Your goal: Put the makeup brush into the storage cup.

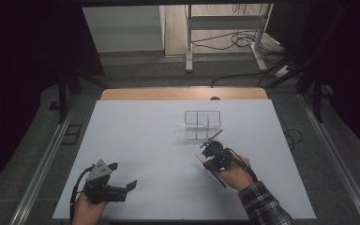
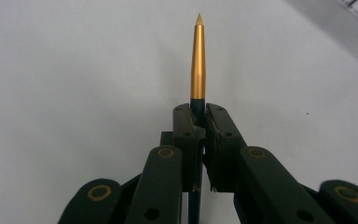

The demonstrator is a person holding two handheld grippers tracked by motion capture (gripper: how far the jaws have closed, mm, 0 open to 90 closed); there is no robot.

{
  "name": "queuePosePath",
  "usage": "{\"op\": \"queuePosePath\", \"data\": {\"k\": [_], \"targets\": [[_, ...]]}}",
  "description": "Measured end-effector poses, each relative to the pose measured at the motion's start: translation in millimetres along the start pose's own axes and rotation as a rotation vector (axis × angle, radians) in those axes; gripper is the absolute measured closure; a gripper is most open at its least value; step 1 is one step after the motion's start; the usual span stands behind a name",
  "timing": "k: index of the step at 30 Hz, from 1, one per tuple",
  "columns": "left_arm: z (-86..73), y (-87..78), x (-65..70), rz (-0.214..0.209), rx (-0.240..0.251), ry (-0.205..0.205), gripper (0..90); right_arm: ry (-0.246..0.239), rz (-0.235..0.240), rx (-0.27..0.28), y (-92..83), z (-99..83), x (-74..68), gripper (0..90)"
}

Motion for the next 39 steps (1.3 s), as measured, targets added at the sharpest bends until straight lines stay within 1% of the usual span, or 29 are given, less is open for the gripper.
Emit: {"op": "queuePosePath", "data": {"k": [1,6,15,18,25,32,38,39], "targets": [[0.1,-0.1,-0.1,0.000,0.001,-0.001,1.9,-0.002,0.004,0.016,-3.6,1.7,-1.2,83.2],[0.1,-0.1,0.1,0.000,0.000,-0.001,2.0,-0.011,0.003,0.049,-10.2,4.7,-2.6,83.2],[0.0,0.1,-0.1,0.000,0.000,-0.001,2.0,-0.014,-0.001,0.084,-18.9,7.9,-3.0,83.4],[0.0,0.1,-0.2,0.000,0.000,-0.002,2.0,-0.020,-0.006,0.104,-24.4,10.5,-3.4,83.5],[0.1,0.1,-0.3,-0.001,0.001,-0.004,2.0,-0.017,0.001,0.140,-34.5,14.7,-3.5,83.4],[0.1,0.1,-0.6,0.000,0.001,-0.006,2.0,-0.021,-0.005,0.167,-42.3,17.9,-1.6,83.5],[0.2,0.0,-0.6,0.000,0.002,-0.007,1.9,-0.027,-0.005,0.209,-51.8,24.0,-1.4,83.4],[0.2,0.0,-0.6,0.000,0.002,-0.007,1.9,-0.034,-0.005,0.217,-53.3,25.0,-0.9,83.4]]}}
Point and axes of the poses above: each handheld gripper's, and its own axes: y roughly forward along the jaws, z roughly out of its top, x roughly to its right, the point moved 8 cm from there along y, roughly forward along the jaws, and after that the axes turned 11 degrees about z, right-handed, at the moved point
